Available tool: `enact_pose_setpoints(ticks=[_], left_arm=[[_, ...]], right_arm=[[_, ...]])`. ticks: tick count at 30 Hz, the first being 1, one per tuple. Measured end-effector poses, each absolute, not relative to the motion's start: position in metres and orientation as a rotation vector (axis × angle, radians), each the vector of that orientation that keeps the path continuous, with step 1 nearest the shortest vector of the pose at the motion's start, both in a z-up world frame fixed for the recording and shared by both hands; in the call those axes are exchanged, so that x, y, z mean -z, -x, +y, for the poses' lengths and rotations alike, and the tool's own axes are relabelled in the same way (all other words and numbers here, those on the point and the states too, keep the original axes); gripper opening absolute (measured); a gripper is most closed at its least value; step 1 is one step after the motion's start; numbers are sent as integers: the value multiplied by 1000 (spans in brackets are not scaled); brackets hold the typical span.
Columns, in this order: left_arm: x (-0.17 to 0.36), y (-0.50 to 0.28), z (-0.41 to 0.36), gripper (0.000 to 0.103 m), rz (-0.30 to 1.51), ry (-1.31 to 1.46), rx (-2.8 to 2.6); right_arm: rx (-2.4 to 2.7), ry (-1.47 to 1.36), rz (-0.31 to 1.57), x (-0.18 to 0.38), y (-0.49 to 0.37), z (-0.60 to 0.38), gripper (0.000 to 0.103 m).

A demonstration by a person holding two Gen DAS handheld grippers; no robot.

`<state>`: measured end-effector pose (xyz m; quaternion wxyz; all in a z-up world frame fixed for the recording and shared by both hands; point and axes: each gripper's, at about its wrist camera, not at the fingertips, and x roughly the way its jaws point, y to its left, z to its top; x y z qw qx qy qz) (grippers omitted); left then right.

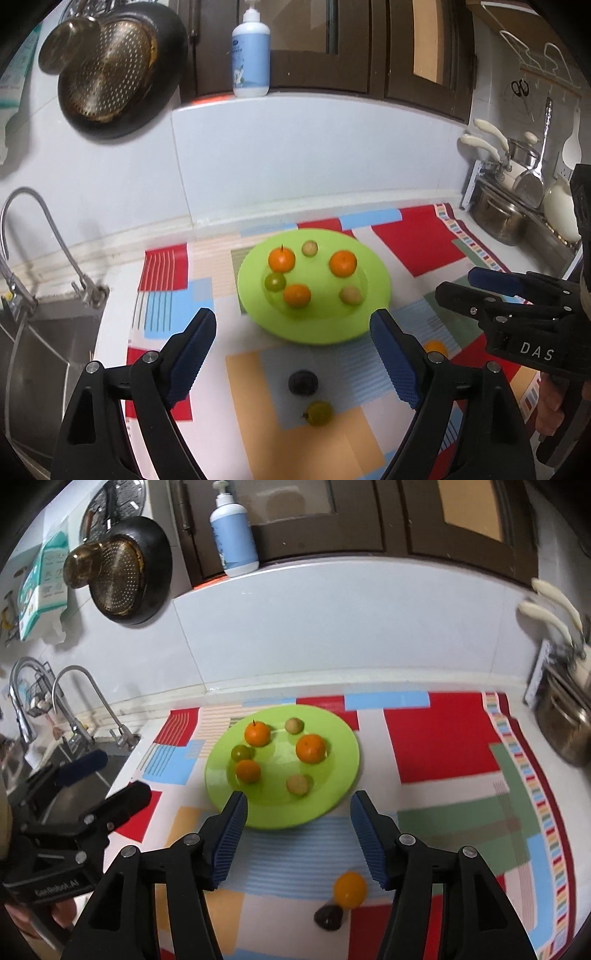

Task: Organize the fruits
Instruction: 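Lift both open tools off the plate toward the remaining fruits, then grasp the green lime with the left tool while the right tool grasps a dark plum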

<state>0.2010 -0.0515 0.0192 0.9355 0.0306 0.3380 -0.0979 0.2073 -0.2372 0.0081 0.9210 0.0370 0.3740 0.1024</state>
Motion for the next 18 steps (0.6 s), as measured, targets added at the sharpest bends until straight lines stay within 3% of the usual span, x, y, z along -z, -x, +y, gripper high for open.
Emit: enact_pose_setpoints(ticks=[18], left_arm=[[39,-164,-50,85,815,-58,183]], right_arm=[[-76,-128,804,43,-155,-246,59]])
